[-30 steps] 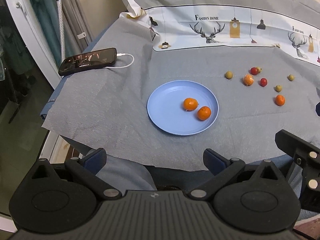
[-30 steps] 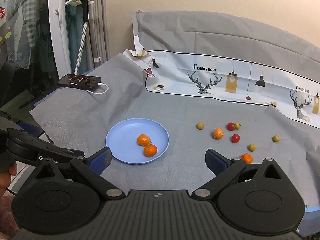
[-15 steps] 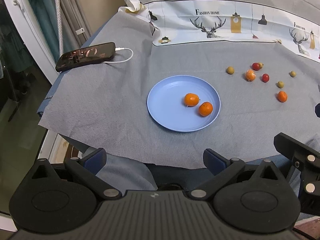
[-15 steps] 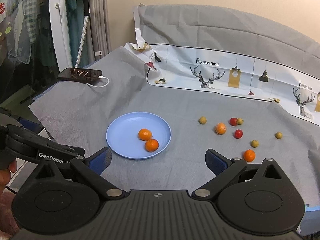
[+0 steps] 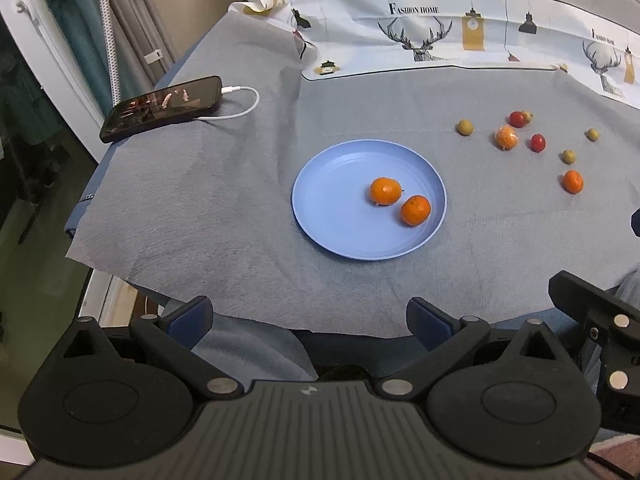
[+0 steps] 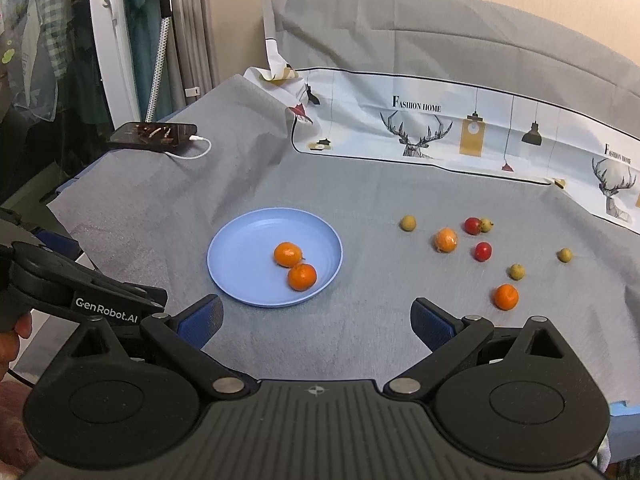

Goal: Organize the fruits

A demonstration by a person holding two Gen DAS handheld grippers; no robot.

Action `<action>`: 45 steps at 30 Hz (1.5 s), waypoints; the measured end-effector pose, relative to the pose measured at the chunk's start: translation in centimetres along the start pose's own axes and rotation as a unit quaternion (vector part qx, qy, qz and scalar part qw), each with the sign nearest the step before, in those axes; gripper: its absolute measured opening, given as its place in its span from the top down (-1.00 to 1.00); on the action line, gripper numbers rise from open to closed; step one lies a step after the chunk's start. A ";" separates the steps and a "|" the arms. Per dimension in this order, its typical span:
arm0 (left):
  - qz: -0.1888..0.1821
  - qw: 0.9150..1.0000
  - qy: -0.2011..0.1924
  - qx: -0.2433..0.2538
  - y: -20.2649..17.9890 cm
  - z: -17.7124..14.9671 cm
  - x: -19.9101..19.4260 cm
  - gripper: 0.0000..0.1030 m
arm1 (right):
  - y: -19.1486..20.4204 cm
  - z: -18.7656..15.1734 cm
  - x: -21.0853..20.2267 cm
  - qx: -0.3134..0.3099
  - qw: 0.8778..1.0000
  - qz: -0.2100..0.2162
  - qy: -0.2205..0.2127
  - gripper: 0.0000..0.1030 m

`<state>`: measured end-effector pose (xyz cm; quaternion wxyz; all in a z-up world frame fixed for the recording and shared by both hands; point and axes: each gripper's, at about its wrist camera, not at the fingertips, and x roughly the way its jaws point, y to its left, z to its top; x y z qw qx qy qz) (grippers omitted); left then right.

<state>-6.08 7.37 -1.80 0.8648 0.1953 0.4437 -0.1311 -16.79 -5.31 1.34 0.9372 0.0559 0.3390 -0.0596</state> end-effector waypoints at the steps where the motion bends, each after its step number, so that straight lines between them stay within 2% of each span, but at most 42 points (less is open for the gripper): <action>1: 0.000 1.000 0.001 0.001 -0.1 0.0 0.1 -0.99 | -0.1 0.0 0.1 0.001 1.000 0.000 0.001 -0.94; 14: -0.008 1.000 0.027 -0.008 -0.5 1.5 1.2 -0.99 | -1.1 -0.1 1.1 0.017 1.000 -0.003 0.009 -0.94; 38: -0.012 0.998 0.052 0.038 -5.4 3.8 3.3 -0.99 | -6.3 -1.4 3.2 0.103 0.994 -0.028 0.031 -0.94; 43: -0.018 0.996 0.064 0.053 -7.2 4.9 5.0 -0.99 | -8.2 -1.8 4.3 0.125 0.990 -0.045 0.037 -0.94; 45: -0.028 0.996 0.067 0.055 -8.2 5.7 5.9 -0.99 | -9.6 -1.9 5.0 0.139 0.987 -0.066 0.036 -0.94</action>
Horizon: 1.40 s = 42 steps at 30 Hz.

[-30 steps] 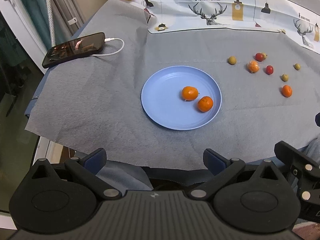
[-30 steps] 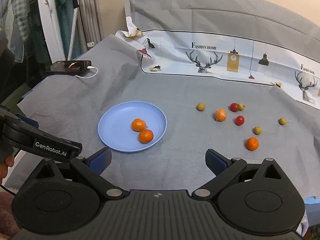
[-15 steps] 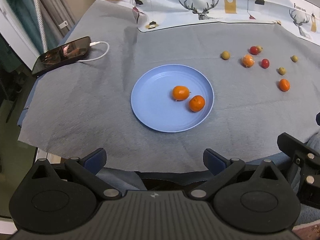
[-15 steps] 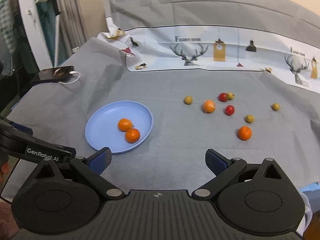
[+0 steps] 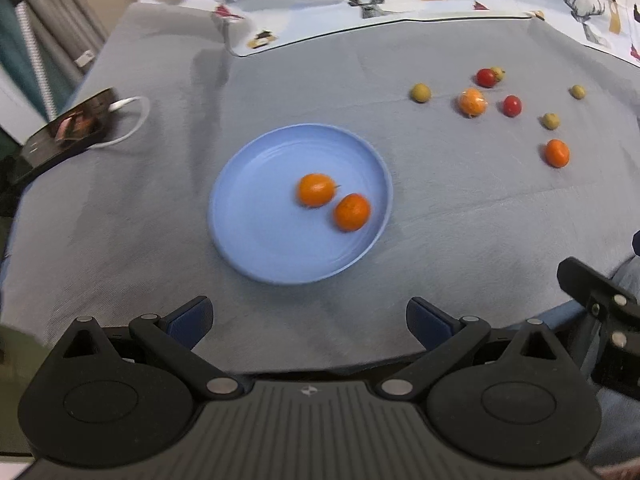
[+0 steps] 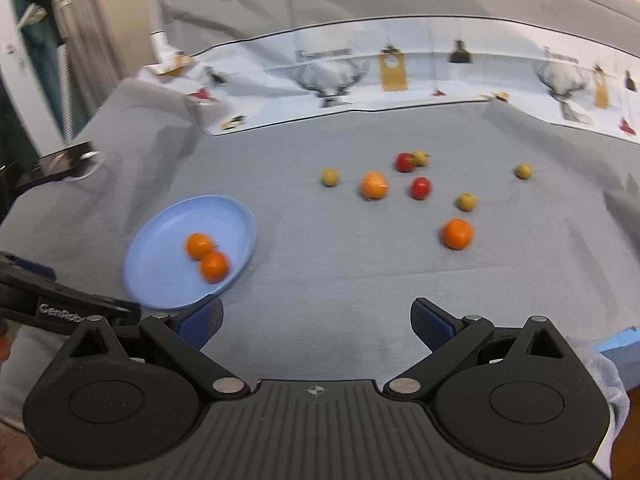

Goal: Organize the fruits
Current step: 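Grasp the plastic-wrapped orange with the left tool while the right tool grasps an orange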

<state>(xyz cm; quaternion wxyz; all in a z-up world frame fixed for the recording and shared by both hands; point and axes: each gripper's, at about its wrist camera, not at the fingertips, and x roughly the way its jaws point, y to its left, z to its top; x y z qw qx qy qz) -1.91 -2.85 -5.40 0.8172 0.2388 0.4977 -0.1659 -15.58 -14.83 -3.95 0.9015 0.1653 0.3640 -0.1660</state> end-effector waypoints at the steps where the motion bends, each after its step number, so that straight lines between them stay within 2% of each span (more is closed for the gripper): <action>1: -0.003 1.000 0.000 0.001 -0.5 0.6 0.4 -0.99 | -0.7 0.2 0.3 0.006 1.000 -0.010 -0.002 -0.94; 6: -0.023 1.000 -0.002 0.011 -3.5 4.4 2.8 -0.99 | -5.2 1.2 3.1 0.044 0.996 -0.078 -0.015 -0.94; 11: -0.046 0.998 -0.023 0.033 -7.0 9.0 6.0 -0.99 | -9.3 1.7 7.2 0.075 0.990 -0.115 -0.010 -0.94; 19: -0.085 0.994 -0.025 0.066 -13.9 16.9 13.2 -0.99 | -12.4 2.7 15.3 0.050 0.989 -0.141 -0.014 -0.94; 22: -0.093 0.993 -0.016 0.078 -16.2 18.9 15.7 -0.99 | -13.1 2.9 17.4 0.048 0.989 -0.141 -0.023 -0.94; 25: -0.090 0.993 -0.005 0.076 -17.8 20.2 17.5 -0.99 | -13.7 2.3 19.2 0.047 0.989 -0.137 -0.015 -0.94; 27: -0.085 0.994 -0.004 0.074 -18.5 20.8 18.4 -0.99 | -13.5 2.0 19.5 0.034 0.989 -0.143 -0.025 -0.99; 29: -0.086 0.995 -0.012 0.056 -18.4 21.1 18.6 -0.81 | -13.4 2.0 19.6 0.028 0.989 -0.144 -0.026 -0.99; 30: -0.092 0.995 -0.015 0.043 -18.2 21.2 18.6 -0.44 | -13.3 1.9 19.6 0.026 0.989 -0.143 -0.025 -0.98; 31: -0.104 0.994 -0.003 0.034 -18.1 21.4 19.0 -0.04 | -13.2 1.9 19.5 0.022 0.989 -0.143 -0.024 -0.93; 32: -0.119 0.992 0.012 0.028 -18.0 21.6 19.3 0.15 | -13.1 1.8 19.1 0.018 0.989 -0.141 -0.028 -0.83; 33: -0.129 0.991 0.021 0.020 -17.8 21.6 19.5 0.24 | -12.8 1.7 18.7 0.011 0.990 -0.134 -0.034 -0.48; 34: -0.130 0.991 0.016 0.017 -17.6 21.5 19.4 0.24 | -12.4 1.5 18.4 -0.001 0.991 -0.131 -0.036 -0.02; 35: -0.128 0.991 0.009 0.023 -17.6 21.4 19.2 0.25 | -12.0 1.4 18.3 -0.015 0.991 -0.131 -0.036 0.25; 38: -0.122 0.992 -0.015 0.039 -17.2 20.5 17.9 0.25 | -11.5 1.3 18.0 -0.028 0.990 -0.131 -0.036 0.26; 42: -0.130 0.989 -0.043 0.046 -15.5 18.8 14.6 0.25 | -11.8 1.8 17.0 -0.009 0.992 -0.125 -0.032 0.26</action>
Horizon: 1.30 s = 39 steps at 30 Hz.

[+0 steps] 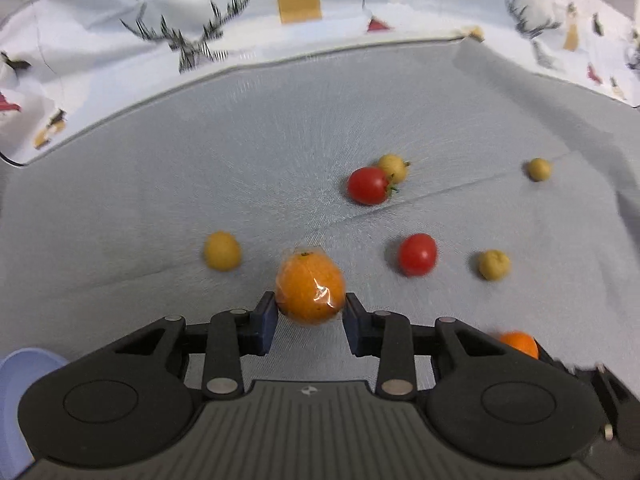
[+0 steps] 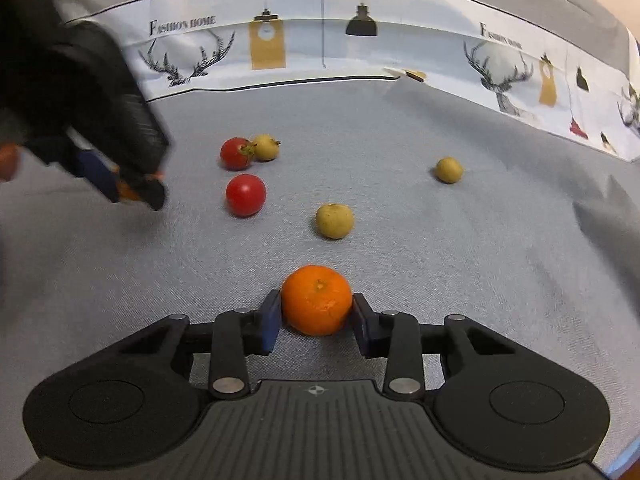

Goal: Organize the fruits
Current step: 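Grasp the plastic-wrapped orange with the left tool while the right tool grasps an orange, then carry both held oranges over the blue plate with both tools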

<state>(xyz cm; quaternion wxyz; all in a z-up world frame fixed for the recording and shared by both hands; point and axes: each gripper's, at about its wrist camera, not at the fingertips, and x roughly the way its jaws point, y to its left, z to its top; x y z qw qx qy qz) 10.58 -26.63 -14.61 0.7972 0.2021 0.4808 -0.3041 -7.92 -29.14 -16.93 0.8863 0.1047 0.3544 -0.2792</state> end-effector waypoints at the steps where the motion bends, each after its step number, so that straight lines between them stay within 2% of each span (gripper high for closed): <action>1: -0.001 1.000 -0.007 0.002 0.2 -0.4 -1.0 0.25 | 0.0 0.1 -0.5 0.003 1.000 0.000 0.001 0.26; 7: -0.002 1.000 -0.019 0.006 1.3 -4.6 -5.4 0.25 | 0.4 0.1 -3.4 0.002 1.000 0.012 0.000 0.26; 14: 0.009 0.999 0.040 -0.005 2.1 -8.7 -2.8 0.25 | 0.8 -1.5 -3.0 0.008 1.000 -0.004 0.029 0.25; 17: 0.011 0.998 0.054 -0.003 2.2 -9.2 -1.8 0.24 | 0.0 -1.8 -1.7 0.039 0.998 -0.003 0.047 0.25; 20: 0.008 0.998 0.062 -0.014 2.7 -9.3 -0.9 0.21 | 0.0 -1.9 -1.3 0.038 0.999 -0.005 0.034 0.24; 21: 0.007 0.998 0.061 -0.015 2.8 -9.1 -0.8 0.16 | 0.1 -2.0 -1.3 0.035 0.999 -0.006 0.031 0.23; 23: 0.006 0.998 0.059 -0.015 2.6 -8.7 -0.7 -0.05 | 0.3 -2.1 -1.2 0.030 0.999 -0.008 0.027 0.22; 25: 0.012 0.998 0.061 -0.014 2.4 -8.4 -0.4 -0.56 | 0.2 -2.2 -1.2 0.031 0.999 -0.006 0.026 0.21; 26: 0.016 0.998 0.057 -0.011 2.3 -8.4 -0.3 -0.57 | 0.1 -2.1 -1.2 0.033 0.999 -0.005 0.026 0.21; 27: 0.017 0.998 0.052 -0.005 2.2 -8.4 -0.2 -0.45 | 0.0 -2.1 -1.1 0.034 0.999 -0.004 0.025 0.21; 28: 0.013 0.999 0.050 0.002 2.1 -8.4 -0.1 -0.03 | 0.0 -2.1 -1.2 0.035 0.999 -0.003 0.025 0.21; 30: 0.007 0.999 0.044 0.017 1.6 -8.4 -0.6 0.21 | -0.1 -2.1 -1.2 0.035 0.999 -0.003 0.025 0.21; 35: 0.007 0.999 0.014 0.034 0.8 -8.5 -3.4 0.21 | -0.8 -1.8 -1.6 0.055 0.998 -0.003 0.024 0.24; 39: 0.000 0.999 -0.026 0.032 1.5 -9.2 -8.1 0.21 | -1.4 -0.9 -3.7 0.069 0.997 -0.009 0.015 0.25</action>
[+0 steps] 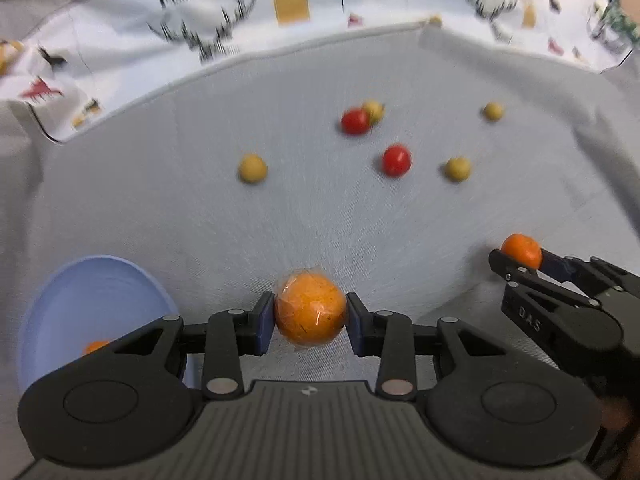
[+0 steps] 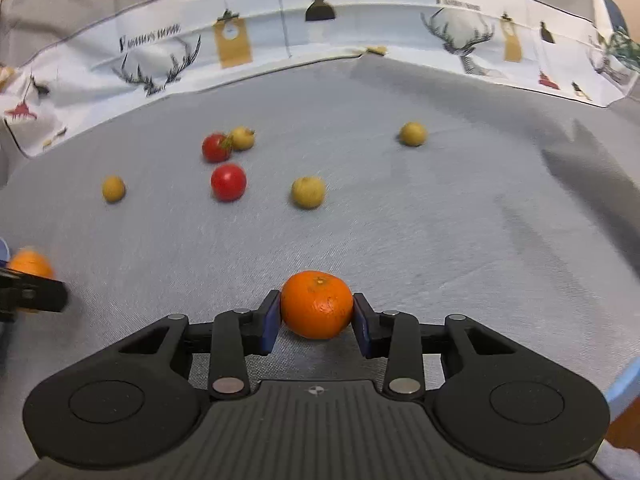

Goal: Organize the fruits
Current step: 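Carry both held oranges over the blue plate with both tools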

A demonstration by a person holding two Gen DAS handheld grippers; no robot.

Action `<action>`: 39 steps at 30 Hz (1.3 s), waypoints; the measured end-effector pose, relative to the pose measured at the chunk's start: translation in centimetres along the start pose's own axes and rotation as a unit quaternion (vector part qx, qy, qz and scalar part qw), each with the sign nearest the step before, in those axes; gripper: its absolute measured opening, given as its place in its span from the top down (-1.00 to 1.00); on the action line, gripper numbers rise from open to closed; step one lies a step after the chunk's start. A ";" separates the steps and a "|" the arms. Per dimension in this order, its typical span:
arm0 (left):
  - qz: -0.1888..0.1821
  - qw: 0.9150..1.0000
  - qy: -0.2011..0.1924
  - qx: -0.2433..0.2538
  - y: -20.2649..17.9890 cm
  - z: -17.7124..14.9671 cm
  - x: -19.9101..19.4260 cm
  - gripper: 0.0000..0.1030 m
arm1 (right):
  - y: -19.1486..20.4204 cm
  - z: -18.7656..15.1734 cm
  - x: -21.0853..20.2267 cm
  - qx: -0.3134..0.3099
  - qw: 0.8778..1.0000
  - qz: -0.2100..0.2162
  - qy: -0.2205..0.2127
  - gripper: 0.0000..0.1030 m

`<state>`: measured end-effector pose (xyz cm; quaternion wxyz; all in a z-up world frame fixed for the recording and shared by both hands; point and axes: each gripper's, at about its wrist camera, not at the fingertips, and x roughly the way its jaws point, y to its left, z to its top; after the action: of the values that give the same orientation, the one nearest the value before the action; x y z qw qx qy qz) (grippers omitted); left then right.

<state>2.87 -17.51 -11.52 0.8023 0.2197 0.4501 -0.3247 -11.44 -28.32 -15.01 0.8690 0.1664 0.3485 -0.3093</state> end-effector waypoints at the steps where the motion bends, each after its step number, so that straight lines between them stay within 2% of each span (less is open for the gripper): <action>1: -0.001 1.000 -0.011 -0.002 0.3 -0.3 -1.4 0.21 | 0.0 0.3 -0.8 0.004 1.000 0.002 -0.004 0.25; 5: 0.001 0.999 -0.041 -0.017 1.8 -2.0 -7.0 0.21 | 0.4 0.9 -5.9 0.025 0.999 0.045 -0.005 0.25; 10: 0.022 0.997 -0.063 -0.030 3.7 -5.8 -13.1 0.21 | 2.6 0.9 -12.8 0.033 0.990 0.135 0.006 0.25; 13: 0.037 0.996 -0.071 -0.041 4.9 -8.5 -15.8 0.21 | 4.8 0.7 -16.2 0.001 0.987 0.162 -0.016 0.24; 16: 0.061 0.994 -0.083 -0.044 6.0 -11.2 -17.9 0.21 | 7.5 0.1 -18.9 -0.060 0.982 0.176 -0.044 0.24; 20: 0.065 0.991 -0.082 -0.080 7.9 -13.6 -19.7 0.21 | 10.3 -1.1 -20.8 -0.103 0.974 0.198 -0.038 0.24; 23: 0.075 0.988 -0.088 -0.102 9.4 -15.1 -20.9 0.21 | 11.8 -2.0 -22.0 -0.132 0.969 0.204 -0.037 0.24; 29: 0.079 0.984 -0.090 -0.130 11.3 -16.8 -22.2 0.21 | 12.9 -2.8 -24.7 -0.162 0.965 0.194 -0.065 0.24; 39: 0.080 0.983 -0.106 -0.128 10.8 -17.3 -23.3 0.21 | 13.0 -3.3 -25.7 -0.181 0.963 0.188 -0.073 0.24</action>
<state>-8.29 8.66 0.62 0.8903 0.1145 0.3813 -0.2209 -19.10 -6.08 1.84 0.9502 0.0461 0.2966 -0.0838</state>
